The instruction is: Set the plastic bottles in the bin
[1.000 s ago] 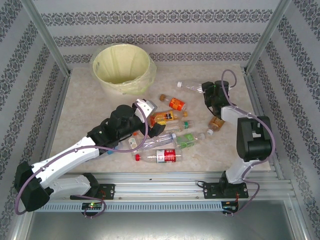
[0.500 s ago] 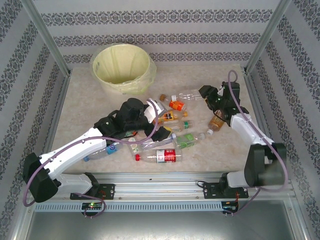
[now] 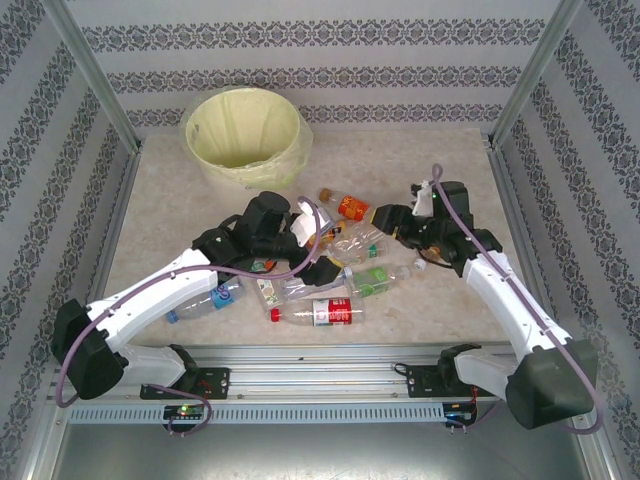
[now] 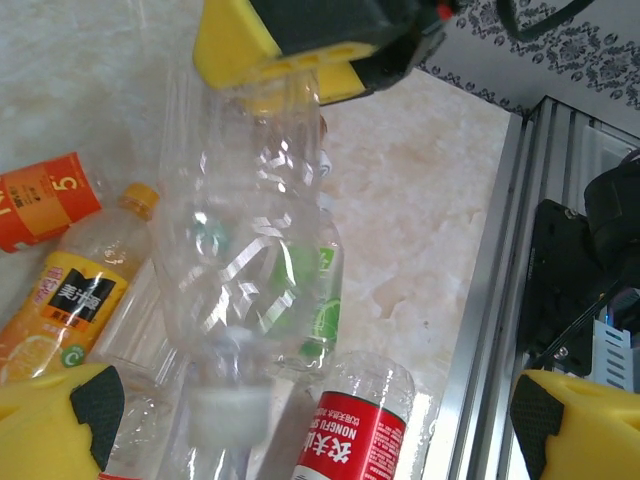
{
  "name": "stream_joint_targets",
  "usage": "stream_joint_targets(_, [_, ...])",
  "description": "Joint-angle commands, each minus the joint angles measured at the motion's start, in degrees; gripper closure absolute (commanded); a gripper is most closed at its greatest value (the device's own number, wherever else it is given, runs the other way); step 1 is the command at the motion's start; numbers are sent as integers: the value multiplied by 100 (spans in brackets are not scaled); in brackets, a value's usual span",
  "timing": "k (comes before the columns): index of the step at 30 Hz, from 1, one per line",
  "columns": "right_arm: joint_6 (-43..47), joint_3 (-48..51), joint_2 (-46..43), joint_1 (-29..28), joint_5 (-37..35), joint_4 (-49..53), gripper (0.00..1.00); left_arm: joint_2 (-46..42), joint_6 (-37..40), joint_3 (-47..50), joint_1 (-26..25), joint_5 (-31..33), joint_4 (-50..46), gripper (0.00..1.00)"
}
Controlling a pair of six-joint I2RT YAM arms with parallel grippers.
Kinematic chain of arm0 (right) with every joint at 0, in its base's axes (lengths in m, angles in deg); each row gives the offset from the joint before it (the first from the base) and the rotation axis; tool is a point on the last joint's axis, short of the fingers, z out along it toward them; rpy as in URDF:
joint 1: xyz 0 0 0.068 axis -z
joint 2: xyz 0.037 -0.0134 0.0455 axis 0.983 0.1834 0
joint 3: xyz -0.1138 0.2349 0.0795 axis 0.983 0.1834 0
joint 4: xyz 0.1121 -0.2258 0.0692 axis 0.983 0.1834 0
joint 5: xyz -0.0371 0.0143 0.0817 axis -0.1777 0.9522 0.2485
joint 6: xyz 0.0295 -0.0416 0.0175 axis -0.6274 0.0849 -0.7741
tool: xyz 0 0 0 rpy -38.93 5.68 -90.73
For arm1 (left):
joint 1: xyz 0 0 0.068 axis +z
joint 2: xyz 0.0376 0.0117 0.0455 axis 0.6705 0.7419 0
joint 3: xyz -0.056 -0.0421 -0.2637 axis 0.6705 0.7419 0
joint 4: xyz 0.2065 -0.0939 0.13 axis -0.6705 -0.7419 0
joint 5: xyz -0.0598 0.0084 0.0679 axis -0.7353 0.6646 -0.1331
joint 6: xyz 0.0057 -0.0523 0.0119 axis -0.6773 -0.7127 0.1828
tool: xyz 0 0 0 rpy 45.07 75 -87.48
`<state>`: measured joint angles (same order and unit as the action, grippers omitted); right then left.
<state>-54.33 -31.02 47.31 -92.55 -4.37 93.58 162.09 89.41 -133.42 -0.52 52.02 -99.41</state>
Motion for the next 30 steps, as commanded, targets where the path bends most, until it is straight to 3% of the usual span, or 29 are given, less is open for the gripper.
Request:
stream_joint_targets(1, [233,-127,-196,-235,201,313,43,82,-41,-158,53,-259,-136,0])
stream_joint_targets(9, [219,-157,-366,-638,407,258,43,336,-236,-234,53,-515,-138,0])
stream_joint_targets(16, [-55,-43,-394,-666,661,-139,43,469,-237,-279,53,-629,-227,1])
stream_joint_targets(23, [-319,97,-430,-674,829,-533,43,525,-246,-286,53,-690,-229,12])
stream_joint_targets(30, [-284,115,-417,-708,829,-507,43,469,-275,-246,60,-771,-111,39])
